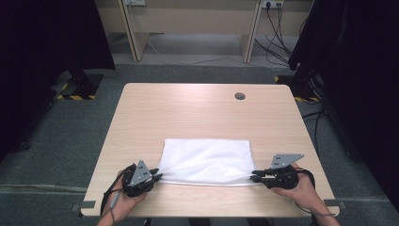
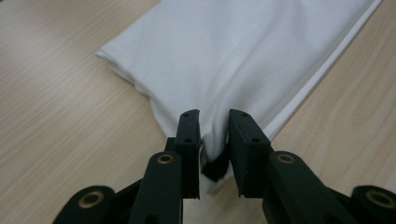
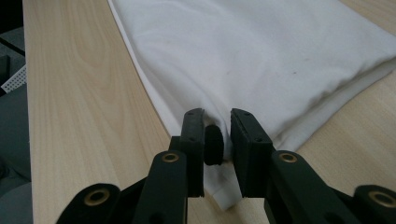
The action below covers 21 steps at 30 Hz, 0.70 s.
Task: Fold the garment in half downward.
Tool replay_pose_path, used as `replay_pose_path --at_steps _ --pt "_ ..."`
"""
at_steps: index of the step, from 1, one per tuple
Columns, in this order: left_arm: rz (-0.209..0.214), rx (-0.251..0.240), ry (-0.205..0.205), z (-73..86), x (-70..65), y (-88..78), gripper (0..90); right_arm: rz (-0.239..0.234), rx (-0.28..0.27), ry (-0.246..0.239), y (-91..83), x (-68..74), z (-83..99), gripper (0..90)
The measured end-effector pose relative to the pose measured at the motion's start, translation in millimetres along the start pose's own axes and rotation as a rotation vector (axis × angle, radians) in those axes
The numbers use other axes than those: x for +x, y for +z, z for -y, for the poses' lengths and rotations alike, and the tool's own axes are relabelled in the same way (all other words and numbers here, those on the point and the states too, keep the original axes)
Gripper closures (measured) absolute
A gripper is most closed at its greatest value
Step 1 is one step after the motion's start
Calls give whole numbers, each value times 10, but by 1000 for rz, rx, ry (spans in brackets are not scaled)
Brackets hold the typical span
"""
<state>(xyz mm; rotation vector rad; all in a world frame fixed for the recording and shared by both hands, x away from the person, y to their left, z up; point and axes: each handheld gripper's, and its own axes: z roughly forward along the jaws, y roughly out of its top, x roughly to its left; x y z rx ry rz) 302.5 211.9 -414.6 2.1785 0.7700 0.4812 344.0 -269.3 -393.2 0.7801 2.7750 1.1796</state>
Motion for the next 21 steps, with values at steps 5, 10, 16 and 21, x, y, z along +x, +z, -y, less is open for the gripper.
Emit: replay_pose_path --at_steps 5,10,16,21 --pt "-17 -40 -12 -126 84 -97 709 -27 -78 23 -99 -19 -92 684" --pt "-6 -66 -18 -315 106 -41 689 -17 -129 57 -100 -37 -283 661" --pt "47 29 -1 -318 45 237 673 25 27 49 156 -48 -256 662" --pt "77 105 20 -255 -11 335 677 52 99 25 236 -3 -138 668"
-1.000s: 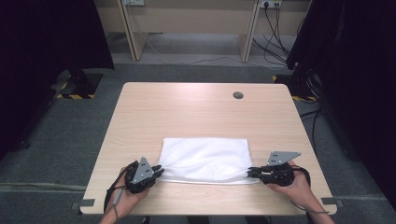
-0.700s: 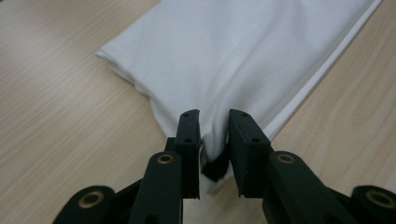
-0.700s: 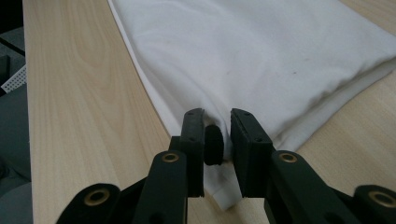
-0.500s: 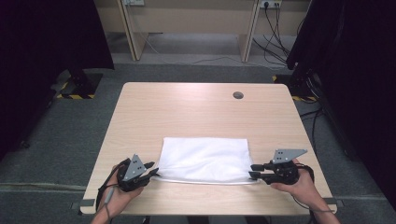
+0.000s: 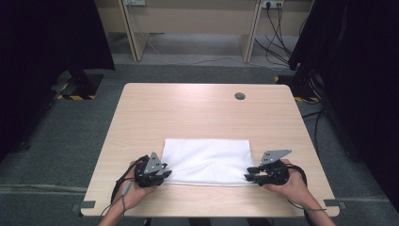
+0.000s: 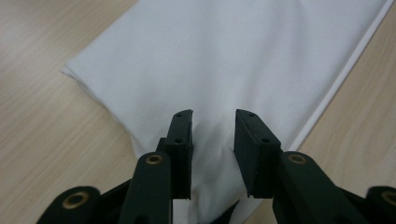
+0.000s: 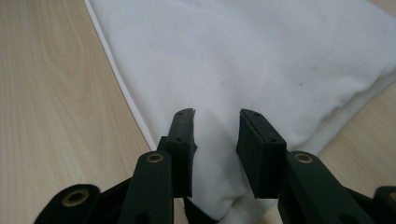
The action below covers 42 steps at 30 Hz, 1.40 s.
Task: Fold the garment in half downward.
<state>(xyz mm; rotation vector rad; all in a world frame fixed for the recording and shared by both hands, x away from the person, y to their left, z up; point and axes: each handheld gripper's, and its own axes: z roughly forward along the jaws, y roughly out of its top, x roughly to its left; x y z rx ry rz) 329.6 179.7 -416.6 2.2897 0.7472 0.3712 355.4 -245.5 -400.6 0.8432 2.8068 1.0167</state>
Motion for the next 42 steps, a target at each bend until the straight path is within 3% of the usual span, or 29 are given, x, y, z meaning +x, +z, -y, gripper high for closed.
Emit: replay_pose_path --at_steps 7,22,24,42 --pt "1 26 8 -11 -15 29 684 12 -6 -24 2 4 36 667" --pt "-1 17 -31 -157 112 217 673 54 -15 5 19 -232 -7 665" --pt "8 31 -18 -157 97 192 673 56 -19 14 22 -249 -6 665" --pt "-3 20 -18 -7 22 27 637 58 -14 -17 -94 -49 47 634"
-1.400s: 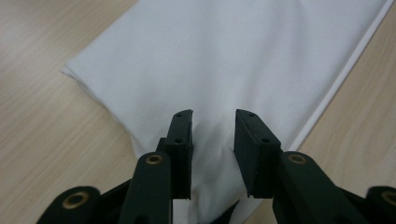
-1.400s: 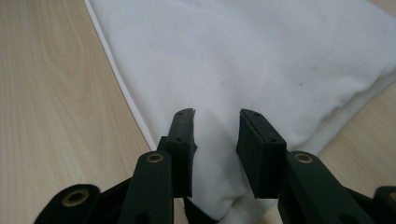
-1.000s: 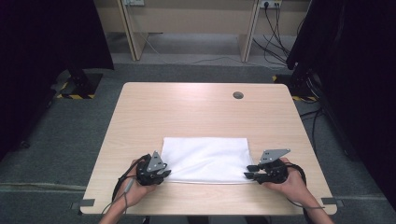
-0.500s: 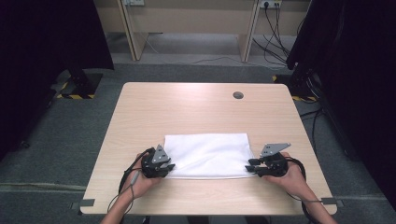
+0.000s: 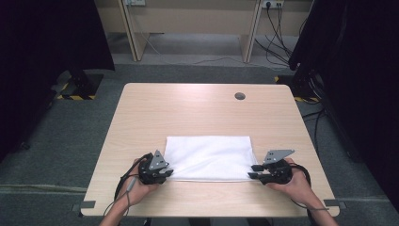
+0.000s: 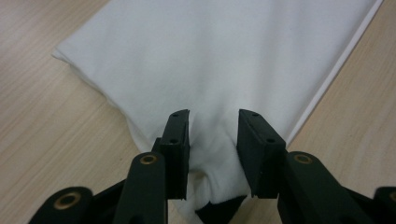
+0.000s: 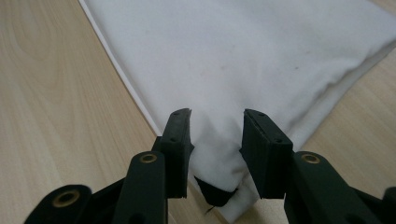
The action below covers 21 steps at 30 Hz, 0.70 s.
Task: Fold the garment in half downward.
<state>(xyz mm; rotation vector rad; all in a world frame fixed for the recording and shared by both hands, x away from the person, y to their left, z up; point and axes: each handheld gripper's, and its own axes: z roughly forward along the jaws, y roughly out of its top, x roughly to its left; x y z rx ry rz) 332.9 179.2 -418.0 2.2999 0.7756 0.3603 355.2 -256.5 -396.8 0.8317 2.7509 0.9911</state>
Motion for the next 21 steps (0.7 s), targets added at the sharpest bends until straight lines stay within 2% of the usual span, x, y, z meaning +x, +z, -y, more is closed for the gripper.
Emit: replay_pose_path --at_steps 1,5,8,9,12,16,19,21 --pt "0 0 0 0 0 0 637 13 24 -16 42 15 21 637" --pt "-10 1 -4 -23 10 43 648 21 25 -24 43 13 21 639" --pt "-6 2 -12 -36 25 60 649 17 17 -16 43 -6 33 644" --pt "-6 2 -12 -36 25 60 649 25 8 -6 35 -56 49 644" --pt "-11 -16 -12 -19 17 49 634 24 6 1 31 -88 54 652" --pt "-32 -64 -58 21 30 18 510 37 5 -4 36 -57 35 604" --pt "-49 -100 -99 25 54 -34 440 36 -34 21 18 -62 42 554" --pt "-54 -116 -131 17 69 -70 383 47 -43 39 7 -70 45 479"
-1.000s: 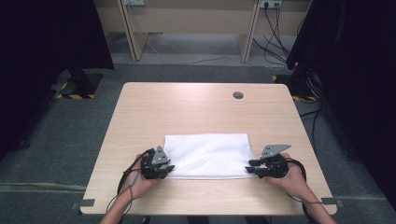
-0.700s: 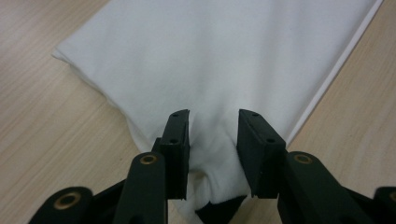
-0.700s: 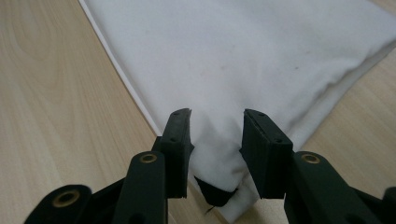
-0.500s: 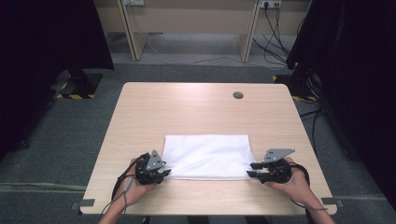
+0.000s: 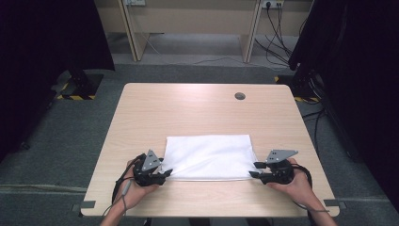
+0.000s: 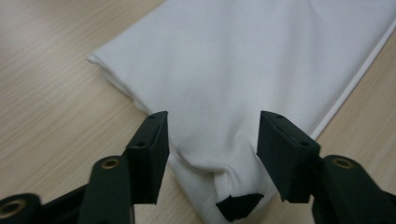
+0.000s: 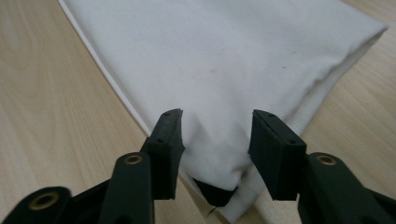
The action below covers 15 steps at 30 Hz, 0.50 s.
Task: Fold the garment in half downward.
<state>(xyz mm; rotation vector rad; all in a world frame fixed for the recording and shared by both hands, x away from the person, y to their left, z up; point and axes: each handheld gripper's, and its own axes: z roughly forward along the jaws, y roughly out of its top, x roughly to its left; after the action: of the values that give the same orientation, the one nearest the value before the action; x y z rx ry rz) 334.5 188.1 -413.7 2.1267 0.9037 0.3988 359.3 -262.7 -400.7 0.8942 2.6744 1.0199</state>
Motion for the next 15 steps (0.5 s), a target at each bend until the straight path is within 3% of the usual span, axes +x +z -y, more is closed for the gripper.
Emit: replay_pose_path --at_steps 8,15 --pt "-22 -63 -70 -21 49 -98 240 2 -80 95 -94 -34 -27 278" --pt "-47 -84 -104 0 103 -138 209 8 -140 147 -188 -91 -18 238"
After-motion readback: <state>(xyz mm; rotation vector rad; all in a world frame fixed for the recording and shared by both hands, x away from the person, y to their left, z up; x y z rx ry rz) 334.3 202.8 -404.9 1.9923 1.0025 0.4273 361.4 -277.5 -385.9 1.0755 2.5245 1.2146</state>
